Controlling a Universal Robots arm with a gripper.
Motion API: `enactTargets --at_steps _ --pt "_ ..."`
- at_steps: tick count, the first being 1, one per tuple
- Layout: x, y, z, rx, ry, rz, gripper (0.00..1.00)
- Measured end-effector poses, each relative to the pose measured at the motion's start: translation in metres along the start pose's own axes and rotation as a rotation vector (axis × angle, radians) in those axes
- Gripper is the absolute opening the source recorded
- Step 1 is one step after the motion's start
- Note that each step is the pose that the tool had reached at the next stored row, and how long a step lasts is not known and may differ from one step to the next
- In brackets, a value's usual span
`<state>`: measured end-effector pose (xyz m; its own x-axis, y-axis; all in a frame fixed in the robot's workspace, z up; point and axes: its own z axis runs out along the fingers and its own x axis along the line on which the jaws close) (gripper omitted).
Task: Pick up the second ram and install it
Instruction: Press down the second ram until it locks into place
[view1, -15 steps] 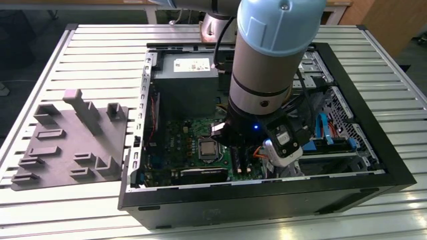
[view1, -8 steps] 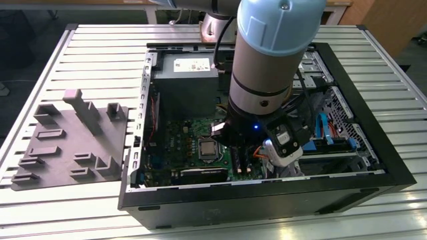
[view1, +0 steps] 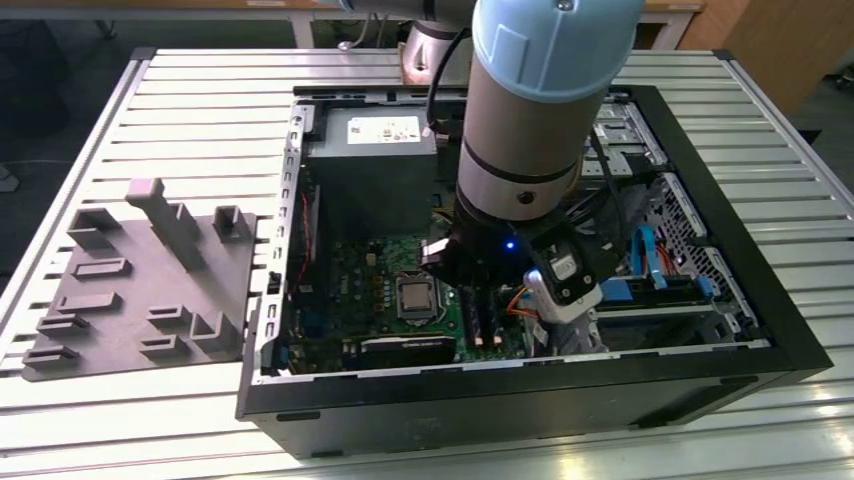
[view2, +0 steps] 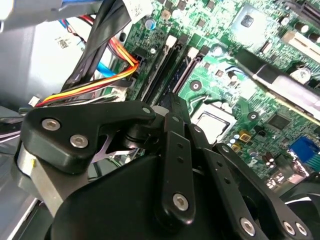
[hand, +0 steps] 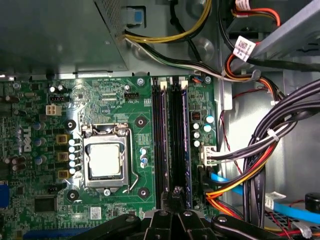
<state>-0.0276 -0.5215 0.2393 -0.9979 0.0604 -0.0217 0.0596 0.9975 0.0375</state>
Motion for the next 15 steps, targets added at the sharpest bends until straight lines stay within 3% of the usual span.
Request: enactTargets --at_steps 15 --pt "0.0010 0.0168 0.0006 -0.0001 0.0000 0.000 0.11"
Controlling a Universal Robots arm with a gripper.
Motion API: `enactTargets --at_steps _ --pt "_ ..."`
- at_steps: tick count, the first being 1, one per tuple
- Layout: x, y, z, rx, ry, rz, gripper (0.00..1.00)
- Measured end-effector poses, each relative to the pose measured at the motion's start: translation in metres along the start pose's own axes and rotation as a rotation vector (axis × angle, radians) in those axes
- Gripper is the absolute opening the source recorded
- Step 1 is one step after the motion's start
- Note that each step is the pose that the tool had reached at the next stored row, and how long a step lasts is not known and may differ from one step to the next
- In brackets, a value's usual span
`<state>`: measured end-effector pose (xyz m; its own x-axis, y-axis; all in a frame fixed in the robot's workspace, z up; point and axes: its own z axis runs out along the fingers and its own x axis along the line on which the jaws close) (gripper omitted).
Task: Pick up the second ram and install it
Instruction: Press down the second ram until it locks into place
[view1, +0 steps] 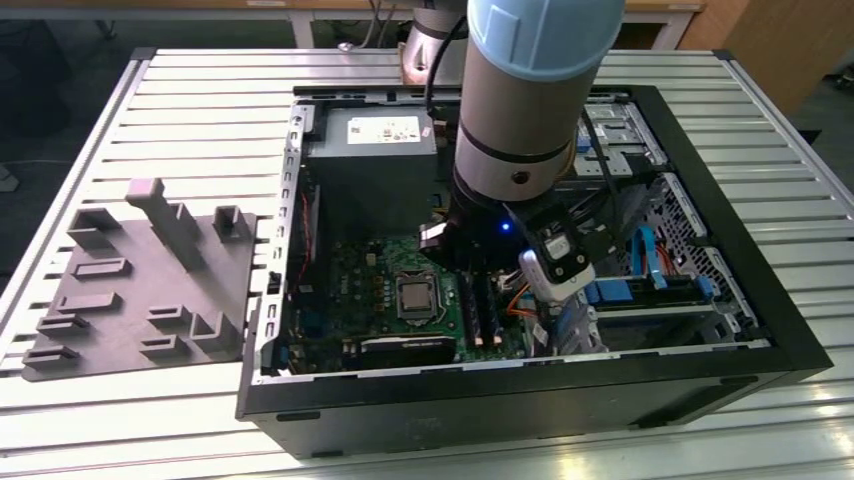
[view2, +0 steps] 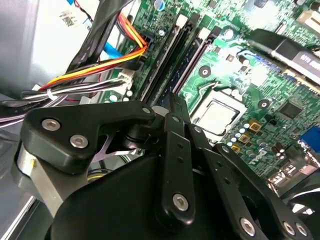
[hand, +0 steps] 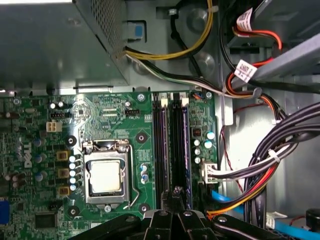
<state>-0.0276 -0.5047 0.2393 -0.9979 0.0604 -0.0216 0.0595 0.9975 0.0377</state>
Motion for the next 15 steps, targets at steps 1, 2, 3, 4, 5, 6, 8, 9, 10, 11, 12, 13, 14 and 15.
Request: enactTargets --at_steps 1,2,3,4,5,6,8,9,10,11,12,13,14,15 --pt "0.0001 0.0008 0.0000 0.0000 -0.0001 0.000 0.11" --pt "0.0001 0.0016 0.0000 0.0001 -0.0001 0.000 0.11" --pt "0.0001 0.0023 0.0001 0.0001 -0.0001 0.000 0.11" --pt "0.0002 0.0030 0.0001 0.0001 -0.0001 0.000 0.11" --pt "0.0002 0.0037 0.0001 0.0001 -0.0001 0.000 0.11" --pt "0.0003 0.0043 0.0001 0.0000 -0.0001 0.000 0.11" --pt "0.0003 0.0047 -0.0006 0.0003 0.0000 0.000 0.11" --pt "0.0003 0.0048 -0.0008 0.0000 0.0000 0.000 0.11" --pt "0.0003 0.0048 -0.0008 -0.0001 -0.0001 0.000 0.11" --pt "0.0003 0.0049 -0.0008 -0.0002 -0.0001 0.000 0.11" --pt "0.0003 0.0049 -0.0012 0.0000 0.0000 0.000 0.11" --pt "0.0003 0.0049 -0.0014 0.0001 0.0000 0.000 0.11" --pt "0.0003 0.0049 -0.0015 0.0001 0.0000 0.000 0.11" --pt "0.0003 0.0049 -0.0015 0.0000 -0.0001 0.000 0.11"
